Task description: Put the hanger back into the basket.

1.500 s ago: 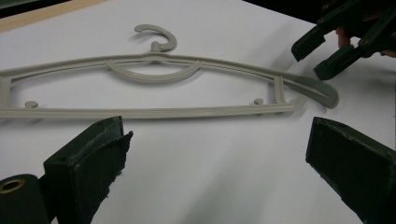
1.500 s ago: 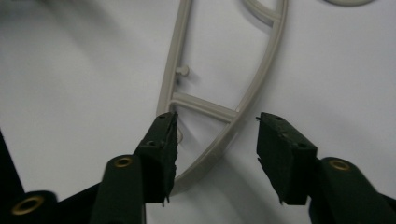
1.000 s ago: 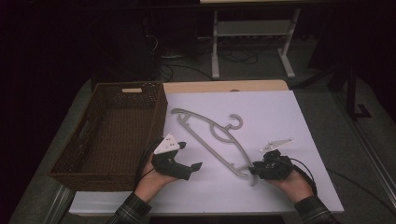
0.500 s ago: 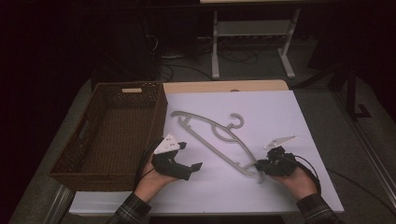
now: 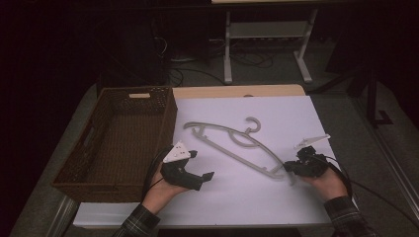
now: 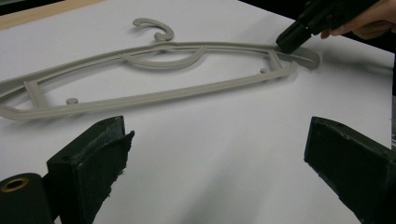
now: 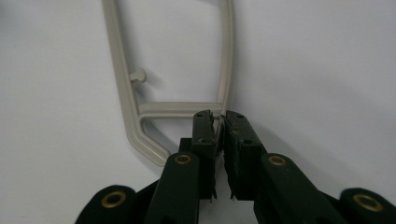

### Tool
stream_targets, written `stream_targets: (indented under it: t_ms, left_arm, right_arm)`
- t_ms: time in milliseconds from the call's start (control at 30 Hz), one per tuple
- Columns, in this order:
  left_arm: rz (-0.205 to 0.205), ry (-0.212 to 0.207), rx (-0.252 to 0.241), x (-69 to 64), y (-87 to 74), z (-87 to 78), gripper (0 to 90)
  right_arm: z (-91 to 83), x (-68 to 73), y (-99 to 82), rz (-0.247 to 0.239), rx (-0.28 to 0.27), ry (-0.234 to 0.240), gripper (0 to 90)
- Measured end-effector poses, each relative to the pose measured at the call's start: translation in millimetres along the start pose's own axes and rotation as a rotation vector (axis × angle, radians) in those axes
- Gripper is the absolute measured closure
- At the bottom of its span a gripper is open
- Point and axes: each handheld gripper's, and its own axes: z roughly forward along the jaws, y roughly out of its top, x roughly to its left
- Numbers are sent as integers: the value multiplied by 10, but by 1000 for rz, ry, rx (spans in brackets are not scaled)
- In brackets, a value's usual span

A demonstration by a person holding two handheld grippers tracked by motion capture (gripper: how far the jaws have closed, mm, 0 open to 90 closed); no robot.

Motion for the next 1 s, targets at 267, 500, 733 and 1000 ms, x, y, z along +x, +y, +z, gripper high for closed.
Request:
stream_targets:
  t_ms: [267,500,733,1000]
  left_arm:
    - [-2,0,2,2,0,2,56]
    - [-4,1,3,5,2,5,56]
    - [-5,0,5,4,2,6,56]
    - [-3,2,10,6,2,13,58]
  right_arm:
    - [-1,-261,52,3,-3,-57,843]
    - [34,-491,130,20,-10,-92,845]
    - [21,-557,201,39,-45,-127,837]
    - [71,-252,438,-5,-122,-5,866]
